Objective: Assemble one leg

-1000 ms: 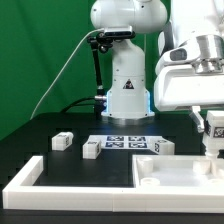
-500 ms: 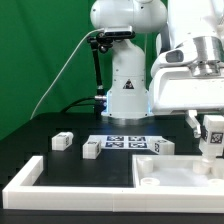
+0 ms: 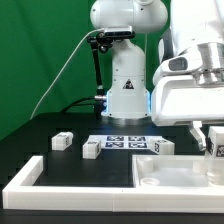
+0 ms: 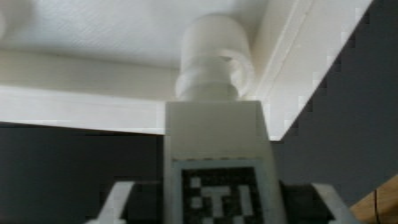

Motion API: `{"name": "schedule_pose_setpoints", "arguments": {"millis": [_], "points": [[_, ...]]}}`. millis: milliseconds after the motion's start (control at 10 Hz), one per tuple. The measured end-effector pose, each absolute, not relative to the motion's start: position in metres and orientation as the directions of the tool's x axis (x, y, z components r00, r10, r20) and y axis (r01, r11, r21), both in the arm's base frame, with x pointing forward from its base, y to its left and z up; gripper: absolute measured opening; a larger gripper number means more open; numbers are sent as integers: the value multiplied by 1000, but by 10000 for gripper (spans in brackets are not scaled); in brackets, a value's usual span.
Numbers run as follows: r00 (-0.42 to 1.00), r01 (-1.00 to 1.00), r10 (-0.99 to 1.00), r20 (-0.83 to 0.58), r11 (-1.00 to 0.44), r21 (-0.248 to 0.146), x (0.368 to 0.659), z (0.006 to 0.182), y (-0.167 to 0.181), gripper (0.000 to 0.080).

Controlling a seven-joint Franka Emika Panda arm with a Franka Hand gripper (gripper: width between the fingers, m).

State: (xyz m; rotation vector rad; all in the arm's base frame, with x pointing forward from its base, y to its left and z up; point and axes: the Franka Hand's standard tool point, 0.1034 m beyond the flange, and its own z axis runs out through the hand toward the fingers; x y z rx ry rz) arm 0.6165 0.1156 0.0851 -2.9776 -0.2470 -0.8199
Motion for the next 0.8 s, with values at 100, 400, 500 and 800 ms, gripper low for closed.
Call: {"name": "schedule_pose_setpoints", "arguments": {"millis": [100,400,500,800], "points": [[846,165,141,515,-986,-1,621,82,118,290],[845,167,141,517,-986,-4,618,74,125,290],[843,168,143,519,-986,-2,618,73,125,290],[823,165,141,550,-986,6,618,69,123,290]]}}
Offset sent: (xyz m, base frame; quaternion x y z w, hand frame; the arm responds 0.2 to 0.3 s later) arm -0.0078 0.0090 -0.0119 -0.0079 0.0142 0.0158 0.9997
